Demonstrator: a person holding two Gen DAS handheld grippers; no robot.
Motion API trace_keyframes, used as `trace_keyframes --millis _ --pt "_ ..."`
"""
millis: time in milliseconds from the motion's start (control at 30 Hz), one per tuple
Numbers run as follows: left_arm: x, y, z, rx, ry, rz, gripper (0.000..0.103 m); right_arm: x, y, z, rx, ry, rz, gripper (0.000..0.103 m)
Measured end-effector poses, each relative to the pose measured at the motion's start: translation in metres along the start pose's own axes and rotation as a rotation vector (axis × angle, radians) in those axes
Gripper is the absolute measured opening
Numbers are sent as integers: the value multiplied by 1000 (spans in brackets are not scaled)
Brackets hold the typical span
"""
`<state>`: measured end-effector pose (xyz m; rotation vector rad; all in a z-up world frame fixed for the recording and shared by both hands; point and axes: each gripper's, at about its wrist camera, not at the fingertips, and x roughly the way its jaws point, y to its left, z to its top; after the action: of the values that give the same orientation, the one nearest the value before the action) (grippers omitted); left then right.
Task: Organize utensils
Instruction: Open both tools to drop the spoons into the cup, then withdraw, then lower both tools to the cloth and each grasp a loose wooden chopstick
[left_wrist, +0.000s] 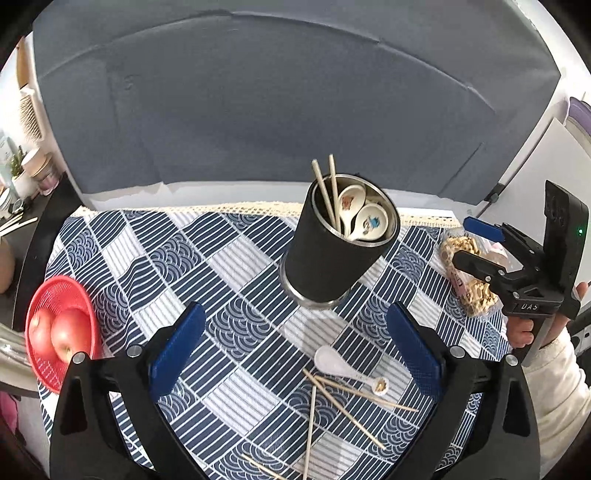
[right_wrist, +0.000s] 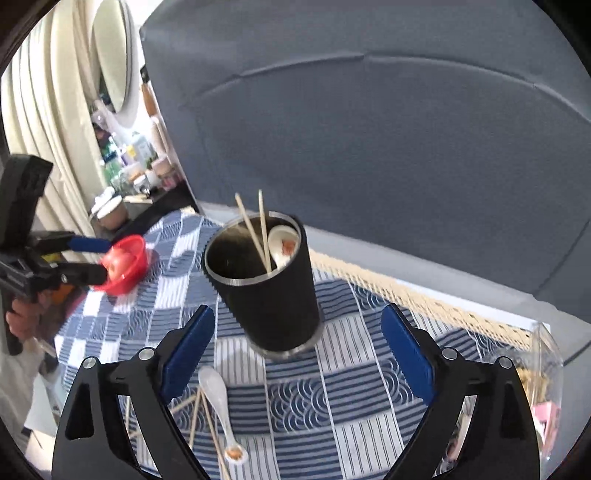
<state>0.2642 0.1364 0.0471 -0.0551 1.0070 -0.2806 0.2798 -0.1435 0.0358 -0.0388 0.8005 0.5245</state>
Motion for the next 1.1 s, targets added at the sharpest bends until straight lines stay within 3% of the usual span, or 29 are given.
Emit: trace_keyframes --millis 167,267,500,833,933,1100 --pt "-1 5 -16 -24 21 -22 96 0 9 -19 -7 44 -12 88" --pt "-5 3 -26 7 2 45 96 0 15 -28 -16 67 -14 88" --pt "0 -5 -50 71 49 91 96 1 30 -42 -44 109 -11 88" --pt "6 -2 -89 47 100 102 96 3 57 -62 -100 158 9 88" --pt "10 3 -103 10 136 72 96 8 62 -69 -105 177 15 88" --pt "18 11 -127 -25 191 91 96 17 69 -86 -124 222 22 88"
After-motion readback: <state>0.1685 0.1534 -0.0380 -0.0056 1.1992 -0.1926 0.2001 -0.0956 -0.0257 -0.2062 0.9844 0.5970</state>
